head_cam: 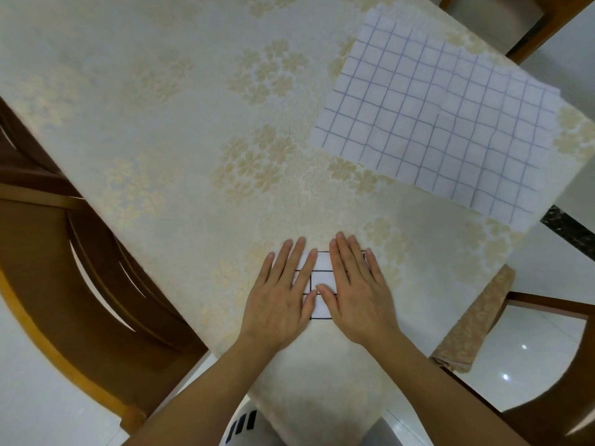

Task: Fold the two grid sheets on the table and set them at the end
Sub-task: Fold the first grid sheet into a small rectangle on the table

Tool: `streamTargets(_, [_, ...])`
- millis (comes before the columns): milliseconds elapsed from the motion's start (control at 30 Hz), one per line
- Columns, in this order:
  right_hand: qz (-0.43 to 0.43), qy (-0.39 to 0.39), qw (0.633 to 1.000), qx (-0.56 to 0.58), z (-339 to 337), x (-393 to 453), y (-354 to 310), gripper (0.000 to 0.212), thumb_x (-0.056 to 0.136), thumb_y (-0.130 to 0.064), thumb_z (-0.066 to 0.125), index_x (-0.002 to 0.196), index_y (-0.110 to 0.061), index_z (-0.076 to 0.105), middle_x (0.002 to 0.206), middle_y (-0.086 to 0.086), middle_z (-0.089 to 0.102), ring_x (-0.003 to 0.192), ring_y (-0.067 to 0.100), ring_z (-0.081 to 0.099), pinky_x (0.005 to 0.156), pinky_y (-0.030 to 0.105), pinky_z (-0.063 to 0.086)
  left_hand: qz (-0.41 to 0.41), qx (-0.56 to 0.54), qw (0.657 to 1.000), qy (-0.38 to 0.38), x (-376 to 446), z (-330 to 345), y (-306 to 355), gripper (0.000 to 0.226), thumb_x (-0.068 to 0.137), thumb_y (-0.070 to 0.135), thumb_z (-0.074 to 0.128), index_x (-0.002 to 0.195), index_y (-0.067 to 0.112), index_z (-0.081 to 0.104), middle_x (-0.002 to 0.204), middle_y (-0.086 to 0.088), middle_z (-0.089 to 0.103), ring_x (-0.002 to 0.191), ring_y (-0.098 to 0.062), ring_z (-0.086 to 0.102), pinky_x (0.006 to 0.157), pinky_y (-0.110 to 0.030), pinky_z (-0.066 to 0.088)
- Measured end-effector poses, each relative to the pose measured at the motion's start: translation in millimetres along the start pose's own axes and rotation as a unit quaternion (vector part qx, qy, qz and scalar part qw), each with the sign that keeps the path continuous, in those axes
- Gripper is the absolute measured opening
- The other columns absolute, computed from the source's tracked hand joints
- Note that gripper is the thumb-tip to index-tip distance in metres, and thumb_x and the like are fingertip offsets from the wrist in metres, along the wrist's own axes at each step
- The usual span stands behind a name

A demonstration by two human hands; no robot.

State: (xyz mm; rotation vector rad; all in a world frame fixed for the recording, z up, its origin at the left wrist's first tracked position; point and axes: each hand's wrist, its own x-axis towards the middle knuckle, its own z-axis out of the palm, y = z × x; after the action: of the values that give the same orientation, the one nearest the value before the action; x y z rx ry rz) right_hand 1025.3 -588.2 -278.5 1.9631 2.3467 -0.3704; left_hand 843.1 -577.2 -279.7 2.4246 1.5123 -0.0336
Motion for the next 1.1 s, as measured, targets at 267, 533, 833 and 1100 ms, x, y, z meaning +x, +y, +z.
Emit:
streamTargets(267, [0.033,0.012,0.999,0.009,-1,-9,8,0.082,0.099,-0.063,0.021,0.156,-0.005,0.009,0.166,0.009,0.002,0.153,0.021,0.0,0.123,0.047,0.013,-0.032,0.013,0.999,0.001,-3,-2,-10,0.077,0.101,0.057,0.024,0.157,0.008,0.006,0.166,-0.01,0.001,0.153,-0.024,-0.001,0.124,-0.044,0.013])
streamTargets(533, [0.056,0.011,0.998,0.01,-3,-16,16,0.085,0.098,-0.063,0.026,0.157,-0.006,0.003,0.166,0.009,-0.002,0.153,0.021,-0.001,0.123,0.047,0.013,-0.032,0.007,0.999,-0.003,-5,-6,-10,0.077,0.101,0.057,0.024,0.157,0.007,0.006,0.166,-0.008,0.0,0.153,-0.021,-0.002,0.123,-0.045,0.015])
streamTargets(833, [0.064,-0.004,0.998,0.013,-13,-16,14,0.084,0.099,-0.065,0.019,0.156,-0.005,0.008,0.166,0.01,0.0,0.153,0.022,-0.001,0.123,0.046,0.012,-0.036,-0.006,0.999,-0.018,-5,-14,-6,0.076,0.101,0.057,0.019,0.157,0.008,0.003,0.166,-0.007,-0.002,0.153,-0.02,-0.003,0.122,-0.044,0.011])
streamTargets(1100, [0.189,0.127,0.965,0.131,-50,-43,26,0.049,0.1,-0.037,0.05,0.14,-0.009,0.048,0.133,0.014,0.055,0.121,0.033,0.052,0.096,0.046,0.05,-0.211,-0.187,0.949,0.142,-21,-55,-7,0.025,0.096,0.016,0.055,0.119,0.008,0.061,0.117,-0.01,0.061,0.103,-0.031,0.058,0.085,-0.04,0.049])
